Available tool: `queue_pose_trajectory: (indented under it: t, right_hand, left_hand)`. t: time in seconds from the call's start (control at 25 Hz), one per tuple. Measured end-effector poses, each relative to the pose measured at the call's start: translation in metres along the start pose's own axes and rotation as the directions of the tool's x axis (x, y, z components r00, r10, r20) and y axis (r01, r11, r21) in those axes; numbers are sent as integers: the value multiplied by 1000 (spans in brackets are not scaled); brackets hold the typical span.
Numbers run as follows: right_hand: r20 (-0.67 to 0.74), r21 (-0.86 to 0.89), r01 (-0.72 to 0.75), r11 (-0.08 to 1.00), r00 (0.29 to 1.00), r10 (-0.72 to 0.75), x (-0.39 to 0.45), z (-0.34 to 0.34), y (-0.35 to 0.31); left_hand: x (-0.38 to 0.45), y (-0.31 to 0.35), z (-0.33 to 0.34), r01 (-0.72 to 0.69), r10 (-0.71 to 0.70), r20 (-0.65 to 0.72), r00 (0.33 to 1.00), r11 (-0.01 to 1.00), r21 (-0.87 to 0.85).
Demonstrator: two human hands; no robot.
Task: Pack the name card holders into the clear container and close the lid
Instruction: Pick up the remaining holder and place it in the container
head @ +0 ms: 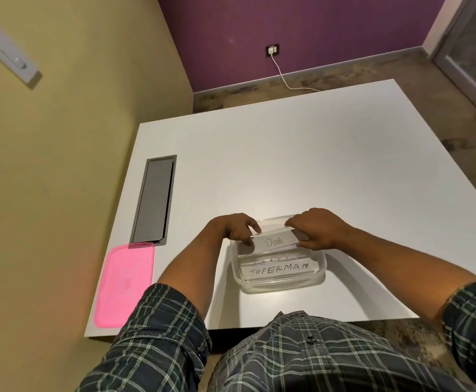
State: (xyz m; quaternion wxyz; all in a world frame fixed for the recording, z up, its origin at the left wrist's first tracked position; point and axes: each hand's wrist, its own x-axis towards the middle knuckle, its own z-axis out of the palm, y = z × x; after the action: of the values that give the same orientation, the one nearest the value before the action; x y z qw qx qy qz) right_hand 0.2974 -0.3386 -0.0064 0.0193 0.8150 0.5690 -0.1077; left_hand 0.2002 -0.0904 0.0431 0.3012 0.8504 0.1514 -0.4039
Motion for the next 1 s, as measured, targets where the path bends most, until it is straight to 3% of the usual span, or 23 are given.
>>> queue_pose_trajectory:
  t: [0.28,0.44,0.72,0.88,1.0]
  right_hand:
    - [-42,-13,-38,999,998,37,3,2,-2]
    - [6,-38,-27,999,1000,27,10,6,-3]
    - [62,-128,37,991,998,-29,25,18,-1]
    - [74,-148,84,985,995,-73,28,27,3]
    - [52,-156,109,982,993,-102,28,32,6]
  left_hand:
    - [5,-3,-1,-27,35,-145,989,998,53]
    - [10,-2,7,-15,63,-165,984,961,275]
    - [22,-13,32,15,214,-252,944,733,680]
    - [28,-17,43,-15,312,-232,922,624,781]
    - [32,-21,49,-26,358,-240,902,602,798]
